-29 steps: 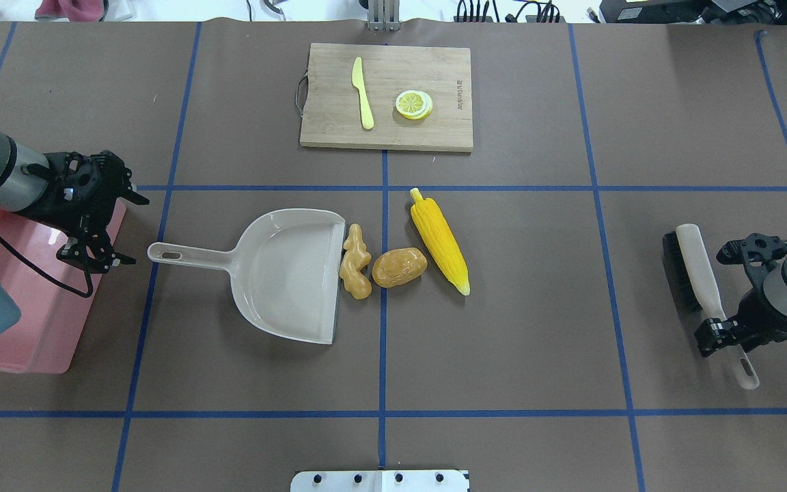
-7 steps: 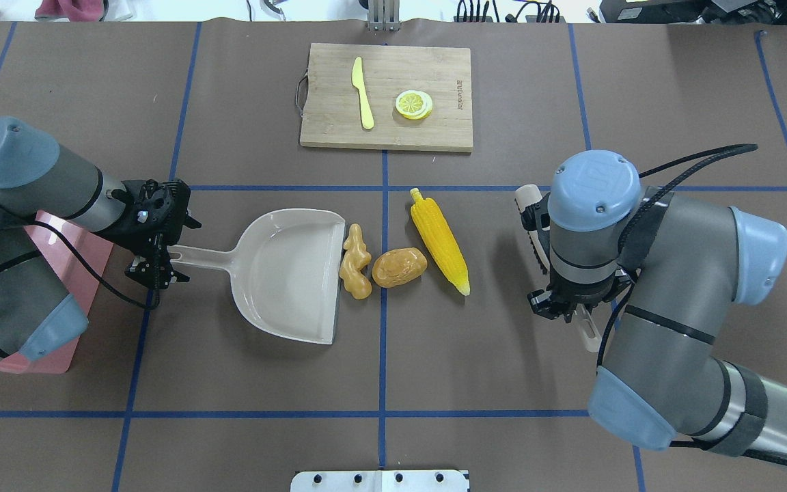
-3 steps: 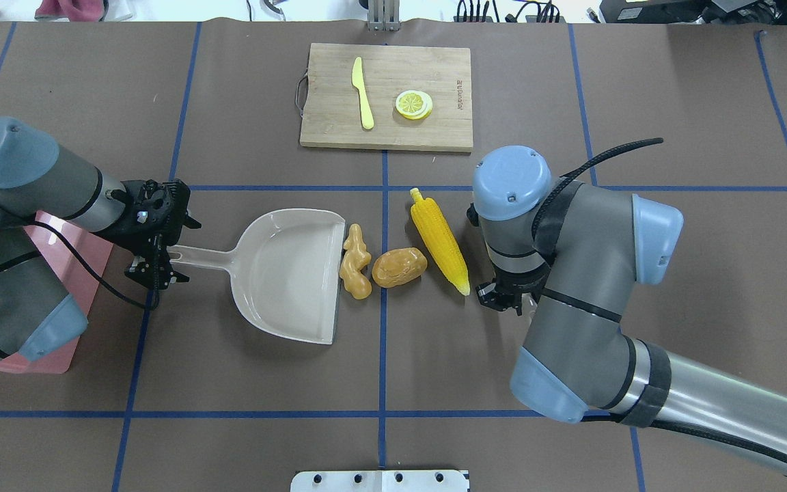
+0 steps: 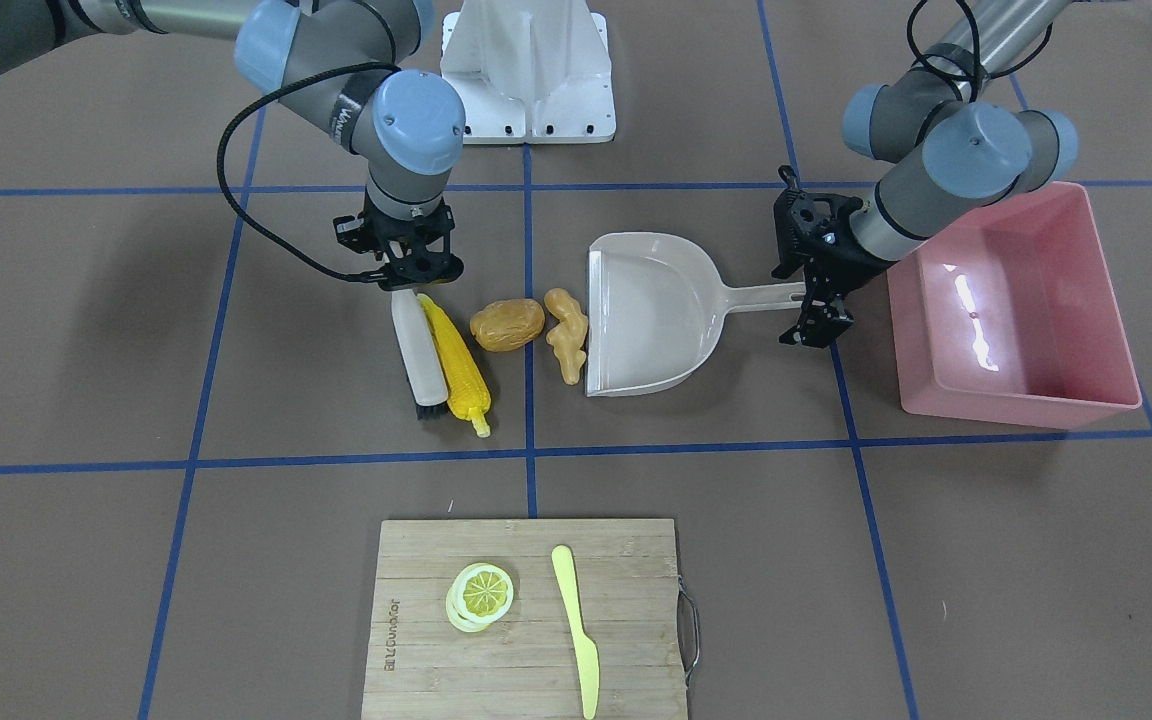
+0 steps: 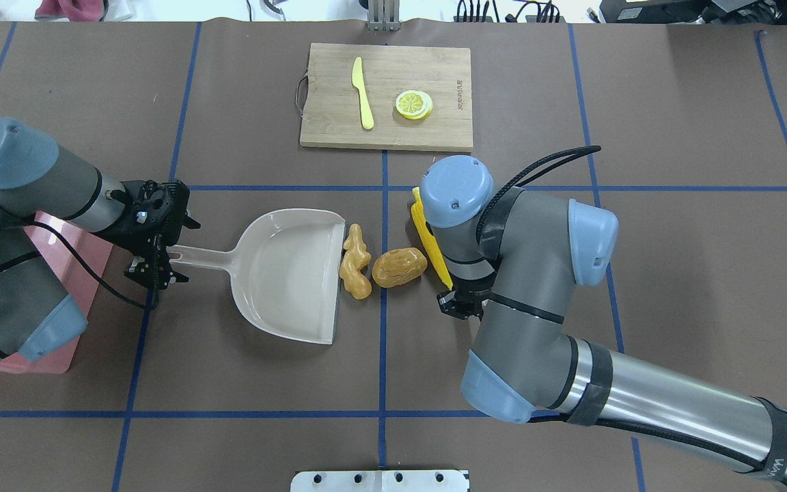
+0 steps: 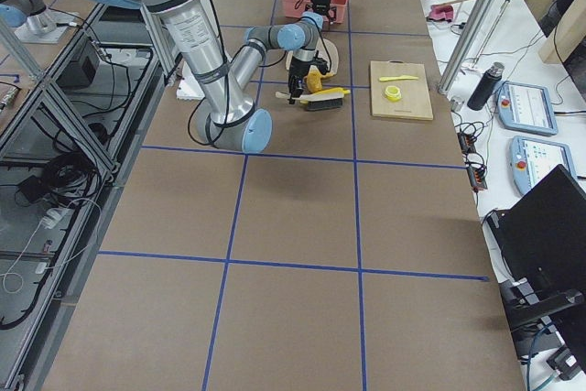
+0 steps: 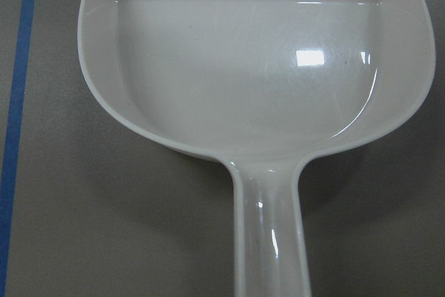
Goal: Sweep and dump trash into bin
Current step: 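Sweep the corn, potato and ginger into the dustpan with the right-held brush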
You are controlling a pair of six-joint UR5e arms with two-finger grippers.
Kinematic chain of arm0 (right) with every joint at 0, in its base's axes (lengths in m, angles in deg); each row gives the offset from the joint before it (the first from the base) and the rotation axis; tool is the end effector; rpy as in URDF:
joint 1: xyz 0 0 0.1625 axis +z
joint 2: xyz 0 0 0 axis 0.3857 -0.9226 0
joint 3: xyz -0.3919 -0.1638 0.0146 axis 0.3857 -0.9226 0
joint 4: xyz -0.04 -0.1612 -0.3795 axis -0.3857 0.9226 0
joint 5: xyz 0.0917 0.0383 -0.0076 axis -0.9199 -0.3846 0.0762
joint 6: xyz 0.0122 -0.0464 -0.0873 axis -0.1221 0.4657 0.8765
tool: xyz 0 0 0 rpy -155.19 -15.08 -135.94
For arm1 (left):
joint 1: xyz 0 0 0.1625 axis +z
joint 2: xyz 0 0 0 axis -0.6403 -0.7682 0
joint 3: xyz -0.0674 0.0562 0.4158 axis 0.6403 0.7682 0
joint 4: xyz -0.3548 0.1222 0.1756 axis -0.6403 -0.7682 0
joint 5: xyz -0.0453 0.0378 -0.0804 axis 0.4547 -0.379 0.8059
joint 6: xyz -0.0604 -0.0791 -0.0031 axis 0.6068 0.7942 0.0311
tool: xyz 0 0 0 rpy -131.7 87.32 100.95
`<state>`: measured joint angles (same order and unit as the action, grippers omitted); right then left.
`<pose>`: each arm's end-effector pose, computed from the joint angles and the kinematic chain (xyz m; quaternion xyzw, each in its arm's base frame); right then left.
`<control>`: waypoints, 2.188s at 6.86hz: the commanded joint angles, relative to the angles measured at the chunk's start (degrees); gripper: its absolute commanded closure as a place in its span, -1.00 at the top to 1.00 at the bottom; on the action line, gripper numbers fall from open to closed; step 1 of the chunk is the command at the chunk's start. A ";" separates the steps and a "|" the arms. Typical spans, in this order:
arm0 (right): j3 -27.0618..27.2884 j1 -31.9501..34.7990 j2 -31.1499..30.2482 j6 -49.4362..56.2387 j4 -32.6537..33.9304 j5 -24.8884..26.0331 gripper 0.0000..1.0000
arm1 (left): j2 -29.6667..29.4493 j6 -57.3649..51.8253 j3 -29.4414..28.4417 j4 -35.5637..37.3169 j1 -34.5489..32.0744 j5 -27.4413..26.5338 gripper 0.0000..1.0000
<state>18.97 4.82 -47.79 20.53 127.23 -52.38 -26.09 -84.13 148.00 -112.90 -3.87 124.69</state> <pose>-0.5502 -0.3913 0.2546 -0.0681 -0.2543 -0.1742 0.9489 0.3795 -0.4624 0.4032 0.3742 0.3514 0.6284 0.5845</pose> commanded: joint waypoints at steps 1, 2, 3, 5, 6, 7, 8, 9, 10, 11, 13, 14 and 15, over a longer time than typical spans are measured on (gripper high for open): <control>-4.72 -1.22 4.57 0.00 -1.75 -3.14 -1.00 | 0.20 0.00 -0.09 0.00 0.00 0.00 0.96; -5.69 -1.23 6.42 -0.09 -2.71 -4.99 -1.00 | 0.29 0.00 -0.09 0.00 0.00 0.08 0.96; -6.66 -1.23 6.78 -2.61 -6.80 -5.70 -1.00 | 0.29 0.00 -0.09 0.00 0.00 0.00 0.96; -7.98 -0.88 7.40 -5.53 -11.93 -7.82 -1.00 | 0.38 0.00 -0.09 0.00 0.00 0.09 0.96; -8.16 0.43 7.49 -7.28 -15.08 -9.47 -1.00 | 0.38 -0.09 -0.35 0.00 0.00 0.09 0.96; -8.25 0.53 7.49 -9.56 -18.33 -9.75 -1.00 | 0.38 0.09 -0.61 -0.35 0.00 0.09 0.95; -8.51 0.71 7.49 -11.32 -20.80 -10.45 -1.00 | 0.55 0.09 -0.70 -0.87 0.00 0.09 0.95; -9.12 0.53 7.49 -12.99 -23.17 -10.63 -1.00 | 0.56 0.09 -0.88 -0.97 -0.09 0.09 0.95; -10.26 0.53 7.40 -14.92 -25.98 -11.33 -1.00 | 0.56 0.09 -0.97 -0.97 -0.09 0.09 0.95; -10.36 0.27 6.18 -15.11 -26.27 -11.34 -1.00 | 0.56 0.09 -0.97 -0.97 0.00 0.09 0.94; -10.27 -0.43 4.86 -15.20 -26.36 -11.34 -1.00 | 0.64 0.09 -0.97 -0.97 0.00 0.09 0.94; -10.27 -0.70 4.77 -15.29 -26.45 -11.60 -1.00 | 0.82 0.09 -0.97 -1.49 0.00 0.09 0.94; -10.27 -0.96 4.77 -15.29 -26.71 -13.34 -1.00 | 0.73 0.09 -1.05 -1.49 0.00 0.09 0.95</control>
<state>8.70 4.16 -42.87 5.29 100.76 -64.37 -25.37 -84.04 147.00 -114.24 -3.87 124.78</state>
